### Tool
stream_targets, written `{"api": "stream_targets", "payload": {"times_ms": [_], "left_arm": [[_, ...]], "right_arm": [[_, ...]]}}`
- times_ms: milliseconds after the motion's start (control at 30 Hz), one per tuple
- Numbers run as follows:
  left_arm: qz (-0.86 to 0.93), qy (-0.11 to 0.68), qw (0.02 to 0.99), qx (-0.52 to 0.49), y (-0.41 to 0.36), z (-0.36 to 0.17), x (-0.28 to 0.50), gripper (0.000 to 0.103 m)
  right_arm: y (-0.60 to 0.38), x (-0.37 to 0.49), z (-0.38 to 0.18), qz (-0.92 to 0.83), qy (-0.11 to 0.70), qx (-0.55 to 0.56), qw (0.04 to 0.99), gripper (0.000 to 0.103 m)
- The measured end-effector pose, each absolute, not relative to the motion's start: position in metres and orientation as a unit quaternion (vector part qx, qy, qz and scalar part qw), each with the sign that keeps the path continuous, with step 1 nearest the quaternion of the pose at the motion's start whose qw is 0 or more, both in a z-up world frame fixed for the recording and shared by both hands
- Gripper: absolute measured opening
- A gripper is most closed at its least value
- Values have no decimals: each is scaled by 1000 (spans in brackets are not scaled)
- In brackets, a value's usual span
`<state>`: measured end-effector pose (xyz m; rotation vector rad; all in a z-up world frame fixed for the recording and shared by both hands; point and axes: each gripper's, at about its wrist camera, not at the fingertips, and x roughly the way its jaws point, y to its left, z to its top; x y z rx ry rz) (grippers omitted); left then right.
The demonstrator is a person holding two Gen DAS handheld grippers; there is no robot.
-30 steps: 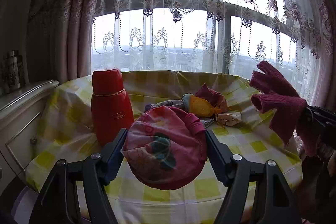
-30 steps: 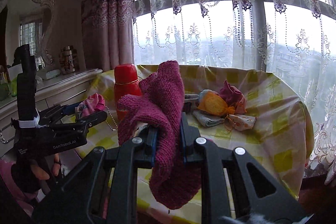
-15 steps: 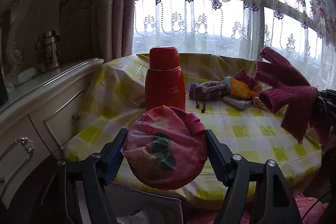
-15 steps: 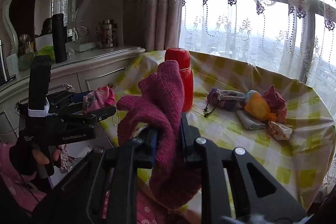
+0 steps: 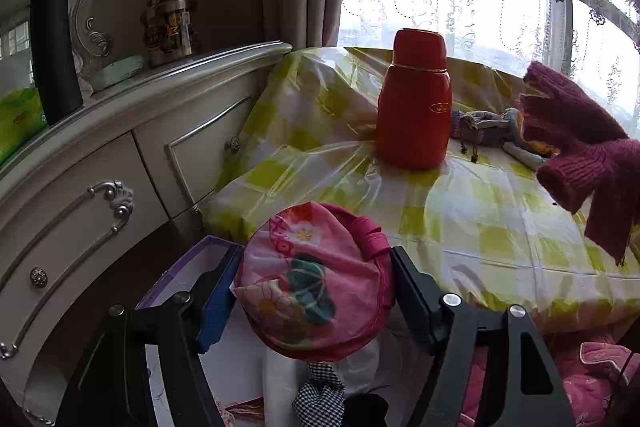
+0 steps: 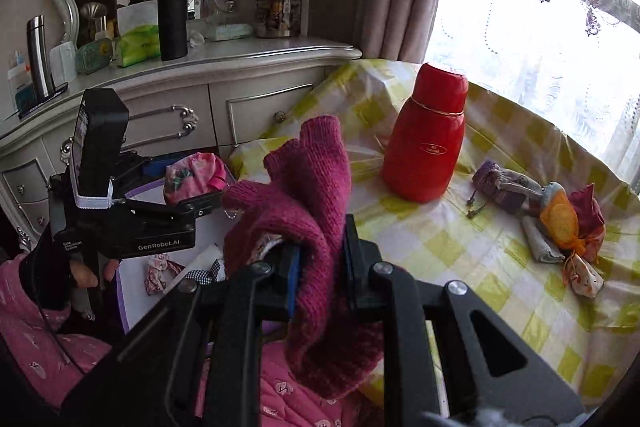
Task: Organize soft objects
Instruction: 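Carry the coin purse and glove with both tools toward the box, then open both tools over the box to drop the purse and glove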
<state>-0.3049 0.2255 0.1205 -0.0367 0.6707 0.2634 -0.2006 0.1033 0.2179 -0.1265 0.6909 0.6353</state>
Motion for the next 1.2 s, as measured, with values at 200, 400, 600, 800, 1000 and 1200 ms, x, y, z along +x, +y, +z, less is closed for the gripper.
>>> {"api": "stream_targets", "payload": {"times_ms": [200, 400, 600, 800, 1000, 1200], "left_arm": [[161, 362, 917, -37, 254, 100, -316, 72], [183, 381, 905, -53, 274, 86, -324, 72], [201, 392, 896, -57, 285, 79, -330, 72], [222, 415, 881, -59, 296, 67, -335, 73], [268, 467, 842, -40, 304, 46, -329, 79], [251, 501, 828, -11, 289, 35, -310, 80]], "right_arm": [[144, -201, 206, 348, 362, -101, 859, 21], [182, -207, 191, 384, 373, -145, 832, 21], [209, -211, 178, 416, 380, -170, 809, 21], [226, -202, 161, 443, 393, -169, 788, 24], [220, -184, 137, 466, 432, -114, 764, 74], [170, -156, 125, 414, 450, -57, 789, 77]]}}
